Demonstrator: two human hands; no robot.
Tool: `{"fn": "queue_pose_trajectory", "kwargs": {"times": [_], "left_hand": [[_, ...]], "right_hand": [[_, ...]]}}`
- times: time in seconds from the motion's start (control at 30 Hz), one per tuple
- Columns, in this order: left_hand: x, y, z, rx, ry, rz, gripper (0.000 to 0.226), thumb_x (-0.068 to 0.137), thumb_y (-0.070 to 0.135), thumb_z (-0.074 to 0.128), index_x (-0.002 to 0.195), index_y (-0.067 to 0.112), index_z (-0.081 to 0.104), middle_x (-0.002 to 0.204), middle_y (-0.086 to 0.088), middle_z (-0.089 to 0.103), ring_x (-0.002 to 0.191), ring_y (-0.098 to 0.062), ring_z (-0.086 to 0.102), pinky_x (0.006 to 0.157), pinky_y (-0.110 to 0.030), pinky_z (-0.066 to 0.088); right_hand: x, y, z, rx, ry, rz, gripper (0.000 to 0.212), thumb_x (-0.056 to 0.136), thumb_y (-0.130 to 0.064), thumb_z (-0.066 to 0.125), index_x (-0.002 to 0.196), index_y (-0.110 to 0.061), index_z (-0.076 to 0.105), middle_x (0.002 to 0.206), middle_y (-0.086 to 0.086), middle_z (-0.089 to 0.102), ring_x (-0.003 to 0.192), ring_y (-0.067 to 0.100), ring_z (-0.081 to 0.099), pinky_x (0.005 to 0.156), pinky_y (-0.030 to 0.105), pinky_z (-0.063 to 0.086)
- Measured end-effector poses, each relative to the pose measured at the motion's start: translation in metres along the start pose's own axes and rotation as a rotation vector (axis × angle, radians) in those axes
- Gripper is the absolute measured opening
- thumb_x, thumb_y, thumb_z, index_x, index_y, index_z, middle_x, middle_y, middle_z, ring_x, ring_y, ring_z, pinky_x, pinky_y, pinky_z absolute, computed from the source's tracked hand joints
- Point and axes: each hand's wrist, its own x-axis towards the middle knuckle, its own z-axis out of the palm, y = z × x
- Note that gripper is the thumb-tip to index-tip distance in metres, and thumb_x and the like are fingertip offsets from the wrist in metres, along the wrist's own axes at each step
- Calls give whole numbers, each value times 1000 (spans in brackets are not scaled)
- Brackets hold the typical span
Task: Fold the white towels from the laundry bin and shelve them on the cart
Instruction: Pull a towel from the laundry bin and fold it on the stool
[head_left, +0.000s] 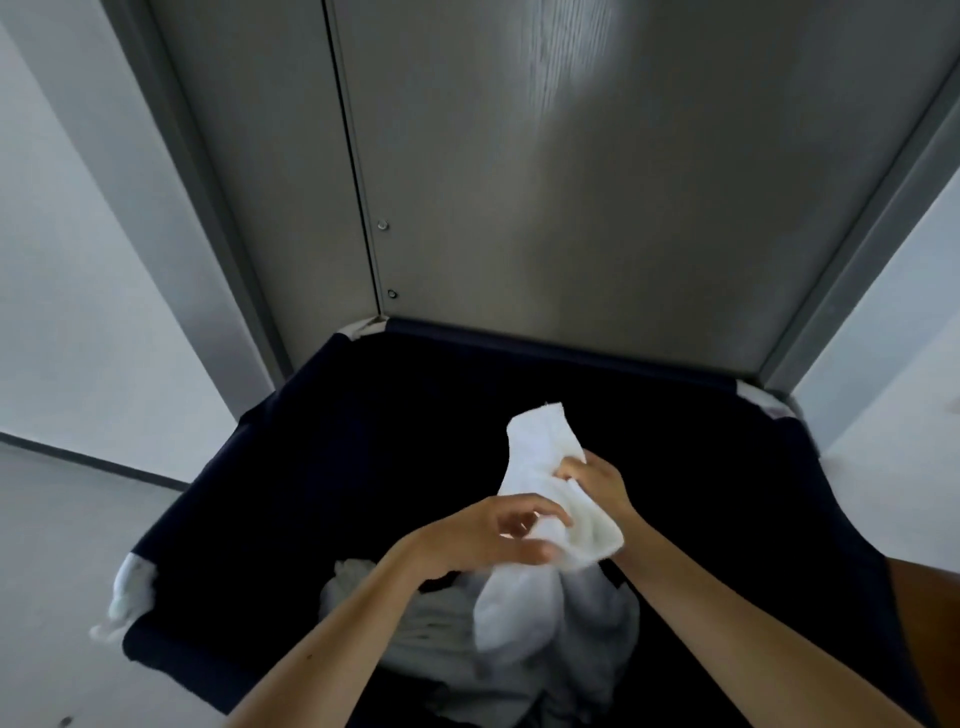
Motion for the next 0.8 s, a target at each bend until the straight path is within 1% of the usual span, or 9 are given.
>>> {"fn": "queue_pose_trajectory", "kwargs": {"times": [0.07,0.17,0.23,0.3,0.37,0.43,0.5,0.67,0.8], "left_hand": [[1,-5,-8,-89,-7,-28,17,91,36,53,107,36,58,98,7,59,90,-3,60,84,-26,49],[18,-2,-16,-51,501,8,16,91,30,58,106,34,54,106,5,57,86,-1,59,78,-22,51],[27,5,-22,-121,771,88,45,84,33,66,125,28,47,118,9,46,98,0,52,78,-13,47],[36,5,-33,-68,779,99,84,68,55,68,140,33,31,128,14,33,119,-5,38,95,-22,40],[42,4,-43,14,656,65,95,56,63,64,141,35,31,128,15,36,123,-8,33,101,-29,35],[46,3,-47,47,502,71,61,67,52,71,121,31,54,109,10,57,108,-11,52,89,-24,44],[51,7,-47,117,539,71,8,88,31,63,91,24,64,77,7,61,77,-10,60,67,-21,45],[68,36,-47,-17,738,164,33,98,19,44,66,19,47,50,9,36,42,-2,33,47,-21,28],[75,36,-59,-233,861,204,29,100,18,42,71,17,42,67,2,34,57,0,32,54,-17,28]], "right_hand": [[-2,0,-5,-6,9,-92,27,84,4,50,64,-14,50,52,-7,51,50,7,46,44,14,40],[-6,-2,-4,0,-55,-199,31,77,8,53,58,-17,50,50,-9,51,52,11,47,51,22,41],[-9,-1,-6,-29,-125,-250,15,67,-3,57,62,-15,50,52,-9,52,51,9,49,52,22,41],[-13,-4,-8,-37,-172,-256,9,58,-8,54,64,-15,54,53,-10,53,50,5,50,51,19,42],[-12,-6,-12,-22,-192,-243,17,57,-7,52,58,-23,59,54,-10,54,51,4,51,51,18,43],[-9,-14,-15,-29,-174,-220,22,59,-3,54,56,-24,61,55,-9,54,54,5,52,53,18,43],[2,-21,-22,-124,-147,-181,22,71,4,57,66,-17,62,63,-2,57,64,12,54,59,21,44],[29,-24,-37,-905,-147,-118,25,88,-22,55,109,-12,65,103,4,65,99,20,59,80,28,42],[41,-16,-45,-863,20,-87,11,87,-20,56,77,-19,62,79,-2,60,83,18,61,62,23,43]]}}
